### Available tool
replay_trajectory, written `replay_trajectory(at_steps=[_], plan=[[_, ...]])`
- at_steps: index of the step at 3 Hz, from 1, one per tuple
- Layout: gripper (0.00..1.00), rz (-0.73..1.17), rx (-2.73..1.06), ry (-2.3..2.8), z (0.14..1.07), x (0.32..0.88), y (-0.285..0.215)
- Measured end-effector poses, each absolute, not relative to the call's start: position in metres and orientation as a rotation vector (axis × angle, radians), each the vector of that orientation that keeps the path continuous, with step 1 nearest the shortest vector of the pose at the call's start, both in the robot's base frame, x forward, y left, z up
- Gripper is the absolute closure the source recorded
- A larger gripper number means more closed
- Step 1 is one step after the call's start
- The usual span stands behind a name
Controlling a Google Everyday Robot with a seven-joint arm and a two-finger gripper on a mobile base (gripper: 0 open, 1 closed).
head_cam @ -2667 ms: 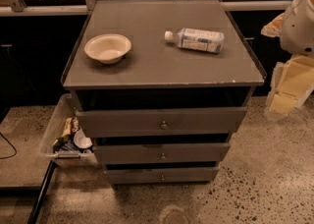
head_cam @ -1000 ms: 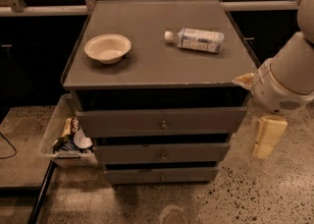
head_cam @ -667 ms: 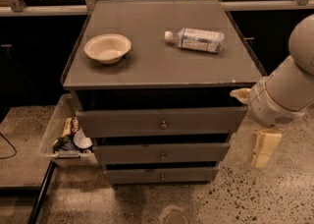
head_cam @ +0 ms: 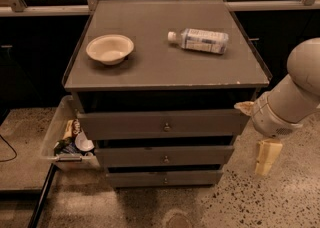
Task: Open middle drawer
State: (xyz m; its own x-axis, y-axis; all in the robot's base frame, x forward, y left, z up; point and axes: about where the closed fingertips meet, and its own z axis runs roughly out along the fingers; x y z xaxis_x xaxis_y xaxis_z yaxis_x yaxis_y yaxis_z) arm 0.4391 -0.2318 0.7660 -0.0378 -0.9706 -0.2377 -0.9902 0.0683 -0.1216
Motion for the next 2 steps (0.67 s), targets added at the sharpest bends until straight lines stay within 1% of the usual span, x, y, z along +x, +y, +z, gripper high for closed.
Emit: replay_trajectory(at_steps=[1, 2], plan=[[0.00, 0.103, -2.023, 2.070, 0.734, 0.438, -0.225], [0.00, 0.174, -2.028, 2.048, 0.677, 0.449, -0.220]])
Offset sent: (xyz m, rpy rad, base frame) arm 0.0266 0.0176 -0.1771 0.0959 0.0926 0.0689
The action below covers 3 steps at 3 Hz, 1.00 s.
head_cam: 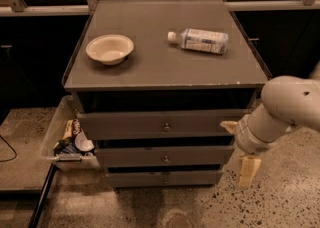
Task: Open middle drawer
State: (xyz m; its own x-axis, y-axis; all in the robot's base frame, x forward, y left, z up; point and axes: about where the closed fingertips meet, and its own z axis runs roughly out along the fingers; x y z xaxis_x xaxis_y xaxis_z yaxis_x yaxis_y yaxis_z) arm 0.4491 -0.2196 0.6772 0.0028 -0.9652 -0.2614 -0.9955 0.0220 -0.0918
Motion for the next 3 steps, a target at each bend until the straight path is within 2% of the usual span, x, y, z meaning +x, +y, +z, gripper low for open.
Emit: replay_trajectory(at_steps=[3], plan=[[0.00, 0.337, -1.999, 1.890, 0.547, 0.460, -0.218]])
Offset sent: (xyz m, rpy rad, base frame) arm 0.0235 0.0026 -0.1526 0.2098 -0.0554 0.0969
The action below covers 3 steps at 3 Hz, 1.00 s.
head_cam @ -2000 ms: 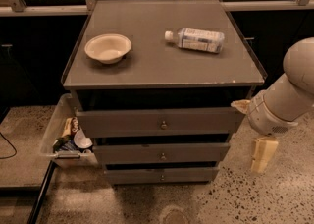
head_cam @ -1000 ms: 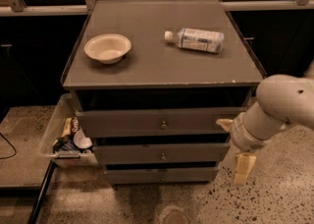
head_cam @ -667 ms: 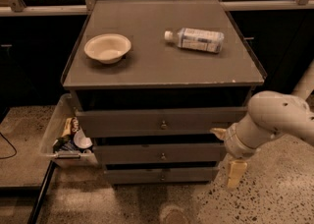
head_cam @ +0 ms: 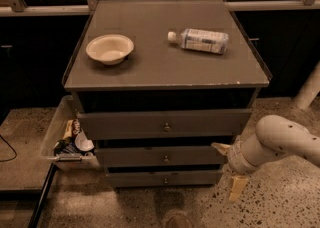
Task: Open middle drawer
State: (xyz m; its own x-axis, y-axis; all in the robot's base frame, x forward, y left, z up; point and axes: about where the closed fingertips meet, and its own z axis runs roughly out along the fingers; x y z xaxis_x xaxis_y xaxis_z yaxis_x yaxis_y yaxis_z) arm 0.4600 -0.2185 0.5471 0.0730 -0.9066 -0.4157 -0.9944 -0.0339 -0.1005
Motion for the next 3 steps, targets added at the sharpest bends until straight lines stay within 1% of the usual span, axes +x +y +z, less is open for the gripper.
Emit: replay_trajectory(at_steps=[1, 2, 3], plan=[[0.00, 0.337, -1.999, 1.890, 0.547, 0.460, -0.218], [0.00, 0.327, -1.994, 1.930, 0.527, 0.464, -0.216], [0.00, 0.305, -1.939, 1.910, 0.496, 0.488, -0.216]])
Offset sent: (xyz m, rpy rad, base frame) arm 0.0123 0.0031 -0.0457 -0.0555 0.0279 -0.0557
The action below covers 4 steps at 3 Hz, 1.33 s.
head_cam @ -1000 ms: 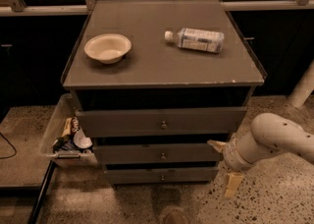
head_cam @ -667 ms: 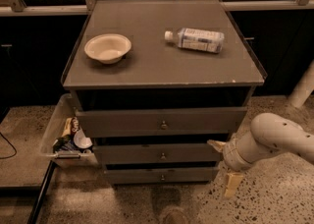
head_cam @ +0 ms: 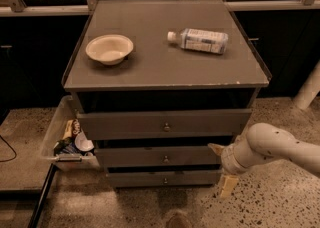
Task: Open middle drawer
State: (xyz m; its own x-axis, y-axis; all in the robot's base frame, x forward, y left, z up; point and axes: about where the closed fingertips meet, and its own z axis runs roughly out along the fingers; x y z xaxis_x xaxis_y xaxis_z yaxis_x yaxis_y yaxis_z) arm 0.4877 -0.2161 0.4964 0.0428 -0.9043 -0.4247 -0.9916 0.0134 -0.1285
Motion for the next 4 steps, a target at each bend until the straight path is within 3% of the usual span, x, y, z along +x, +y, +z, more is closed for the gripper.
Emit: replay_trajectory(at_steps=[4], plan=[[0.00, 0.227, -1.891, 1.738, 0.440, 0.554, -0.209]])
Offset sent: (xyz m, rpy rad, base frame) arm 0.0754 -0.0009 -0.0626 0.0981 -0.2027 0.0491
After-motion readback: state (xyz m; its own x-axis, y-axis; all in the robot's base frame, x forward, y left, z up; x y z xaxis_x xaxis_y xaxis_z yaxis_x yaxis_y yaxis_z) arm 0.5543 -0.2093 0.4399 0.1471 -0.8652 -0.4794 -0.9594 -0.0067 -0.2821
